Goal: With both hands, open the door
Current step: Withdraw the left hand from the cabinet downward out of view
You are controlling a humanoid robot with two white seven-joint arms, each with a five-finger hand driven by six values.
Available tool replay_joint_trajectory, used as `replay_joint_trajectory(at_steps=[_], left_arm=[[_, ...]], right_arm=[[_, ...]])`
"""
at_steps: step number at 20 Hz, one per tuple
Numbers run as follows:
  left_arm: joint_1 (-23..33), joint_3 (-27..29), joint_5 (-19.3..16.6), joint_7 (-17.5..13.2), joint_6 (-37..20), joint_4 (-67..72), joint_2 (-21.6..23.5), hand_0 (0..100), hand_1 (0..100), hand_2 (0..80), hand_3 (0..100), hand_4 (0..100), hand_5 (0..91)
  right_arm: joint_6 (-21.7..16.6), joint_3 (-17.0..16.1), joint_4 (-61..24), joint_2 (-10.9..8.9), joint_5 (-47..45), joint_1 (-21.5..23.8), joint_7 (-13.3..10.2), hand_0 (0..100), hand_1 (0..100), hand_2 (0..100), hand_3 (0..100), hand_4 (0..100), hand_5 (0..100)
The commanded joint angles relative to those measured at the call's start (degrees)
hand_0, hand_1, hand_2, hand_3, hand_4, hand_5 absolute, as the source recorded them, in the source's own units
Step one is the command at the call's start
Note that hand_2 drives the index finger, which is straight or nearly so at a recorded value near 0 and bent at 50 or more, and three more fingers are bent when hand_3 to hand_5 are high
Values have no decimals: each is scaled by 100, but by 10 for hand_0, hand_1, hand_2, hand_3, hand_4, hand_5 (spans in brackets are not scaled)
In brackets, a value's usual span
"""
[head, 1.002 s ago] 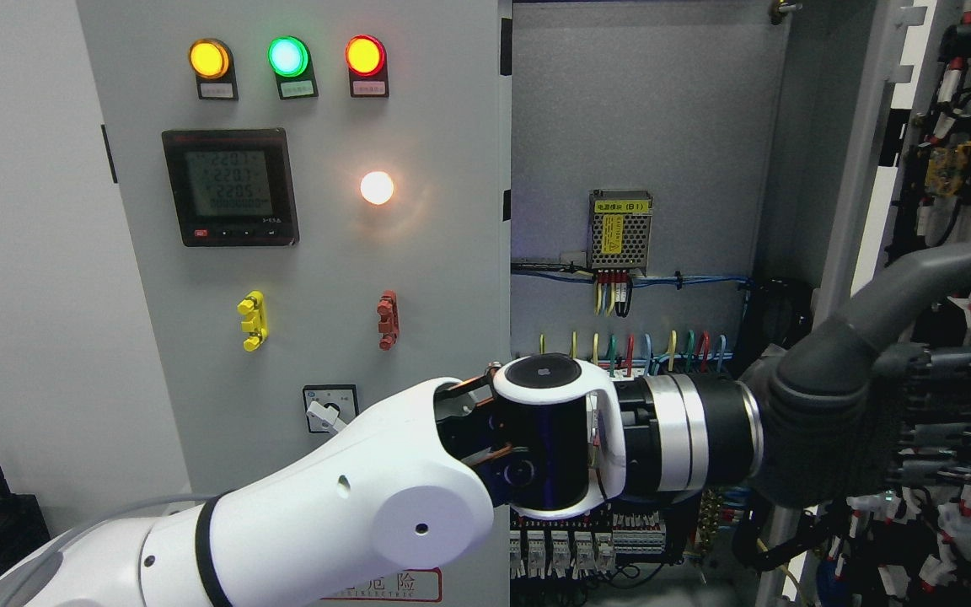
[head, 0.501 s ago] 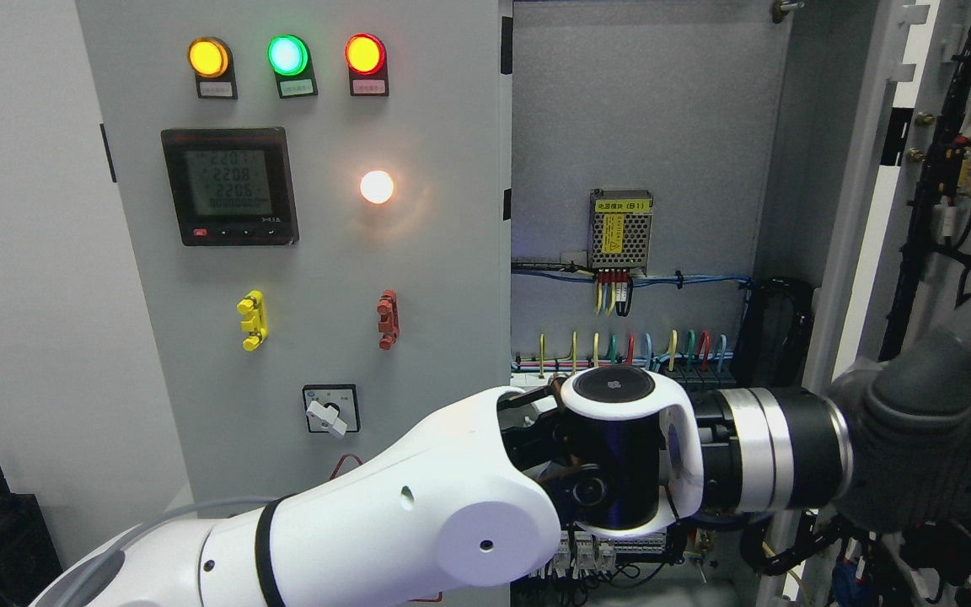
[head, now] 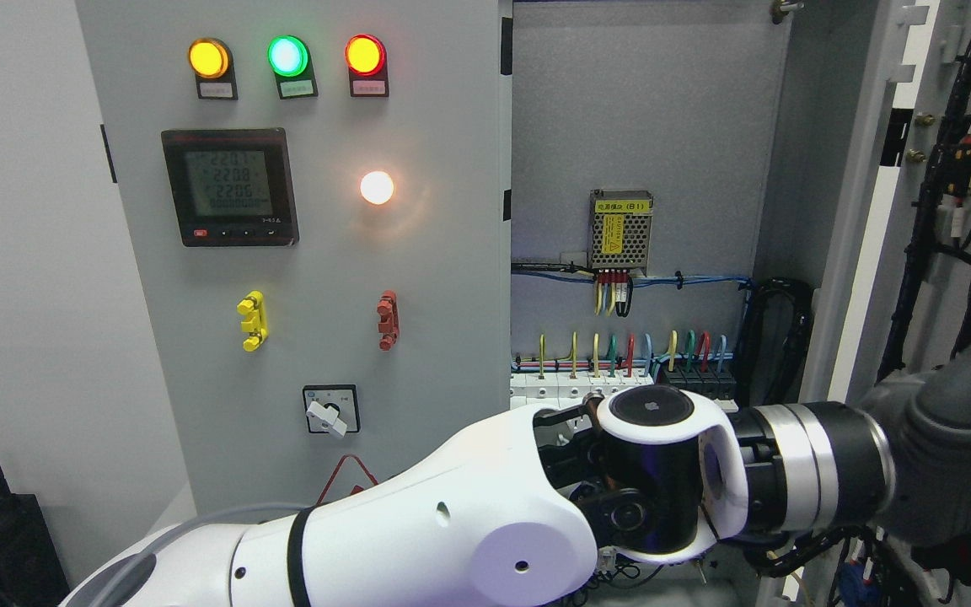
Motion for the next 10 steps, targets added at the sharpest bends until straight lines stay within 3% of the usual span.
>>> replay_joint_trajectory(at_steps=[1, 6, 10], left_arm=[[-1, -160, 18, 28, -15, 48, -126, 0, 0, 0, 0, 30, 0], [-1, -72, 27, -112, 64, 22, 92, 0, 0, 0, 0, 29, 0], [43, -98, 27, -499, 73, -434, 1268, 0, 0, 0, 0, 29, 0]], right_arm=[[-1, 0, 0, -5, 0, 0, -3, 0, 0, 0, 0, 0, 0], [-1, 0, 0, -5, 0, 0, -3, 0, 0, 0, 0, 0, 0], [-1, 0, 0, -5, 0, 0, -3, 0, 0, 0, 0, 0, 0]])
